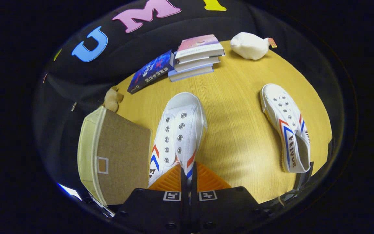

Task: Open the storage box then place both shoes into the box .Put the left shoe in first, then the right shoe, with the right side of both shoes facing outward in a uniform manner.

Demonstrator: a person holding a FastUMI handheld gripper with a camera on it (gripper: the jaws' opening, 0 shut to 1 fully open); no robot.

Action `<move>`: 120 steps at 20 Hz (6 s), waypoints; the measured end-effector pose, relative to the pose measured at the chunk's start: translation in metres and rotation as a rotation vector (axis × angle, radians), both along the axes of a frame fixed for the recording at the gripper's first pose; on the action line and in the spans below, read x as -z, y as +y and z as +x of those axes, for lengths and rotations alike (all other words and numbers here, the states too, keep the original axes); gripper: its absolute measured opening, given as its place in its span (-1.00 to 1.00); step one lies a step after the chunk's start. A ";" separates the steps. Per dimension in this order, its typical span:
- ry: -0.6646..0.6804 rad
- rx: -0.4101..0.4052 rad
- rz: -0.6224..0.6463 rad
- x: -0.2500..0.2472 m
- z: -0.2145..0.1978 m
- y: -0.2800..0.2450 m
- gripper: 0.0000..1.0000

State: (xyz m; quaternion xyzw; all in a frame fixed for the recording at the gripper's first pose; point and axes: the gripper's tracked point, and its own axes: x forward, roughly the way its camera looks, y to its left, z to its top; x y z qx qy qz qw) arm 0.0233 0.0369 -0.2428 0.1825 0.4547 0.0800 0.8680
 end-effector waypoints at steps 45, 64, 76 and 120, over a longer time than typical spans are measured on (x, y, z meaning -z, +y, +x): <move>0.148 -0.189 0.123 -0.017 -0.028 0.286 0.73; -0.174 -0.088 -0.138 -0.095 -0.039 -0.036 0.98; -0.046 -0.069 -0.267 0.022 0.005 -0.225 0.98; 0.033 0.076 0.018 -0.068 0.007 -0.111 -0.86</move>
